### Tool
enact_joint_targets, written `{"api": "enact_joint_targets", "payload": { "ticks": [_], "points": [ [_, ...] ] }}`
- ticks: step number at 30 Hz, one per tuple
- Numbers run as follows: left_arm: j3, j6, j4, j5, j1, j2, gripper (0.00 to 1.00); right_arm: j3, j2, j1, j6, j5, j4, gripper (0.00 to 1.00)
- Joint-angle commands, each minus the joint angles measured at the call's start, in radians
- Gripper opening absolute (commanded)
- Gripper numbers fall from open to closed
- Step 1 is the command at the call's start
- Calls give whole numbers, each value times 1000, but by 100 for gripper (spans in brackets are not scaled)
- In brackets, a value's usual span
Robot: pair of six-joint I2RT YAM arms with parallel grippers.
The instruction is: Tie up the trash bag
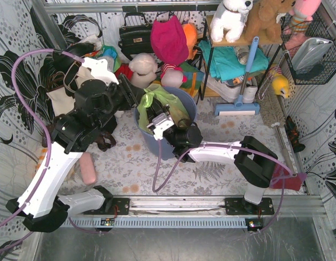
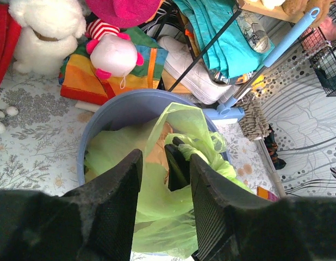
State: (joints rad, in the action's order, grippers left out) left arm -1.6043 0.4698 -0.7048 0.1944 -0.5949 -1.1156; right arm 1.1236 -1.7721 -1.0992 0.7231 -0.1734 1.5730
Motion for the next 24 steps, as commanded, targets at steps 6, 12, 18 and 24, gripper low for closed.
{"api": "enact_joint_targets", "payload": {
  "ticks": [6, 12, 18, 24],
  "points": [
    [-43, -16, 73, -24, -3, -23, 56, 21, 23, -5, -3, 11, 124, 0],
    [-88, -32, 59, -33, -3, -64, 57, 21, 23, -5, -2, 10, 123, 0],
    [-88, -18, 26, 2, -3, -93, 57, 23, 19, -4, 0, 8, 122, 0],
    [-73, -17, 13, 8, -3, -91, 40, 31, 14, -4, 2, 8, 122, 0]
  ]
}}
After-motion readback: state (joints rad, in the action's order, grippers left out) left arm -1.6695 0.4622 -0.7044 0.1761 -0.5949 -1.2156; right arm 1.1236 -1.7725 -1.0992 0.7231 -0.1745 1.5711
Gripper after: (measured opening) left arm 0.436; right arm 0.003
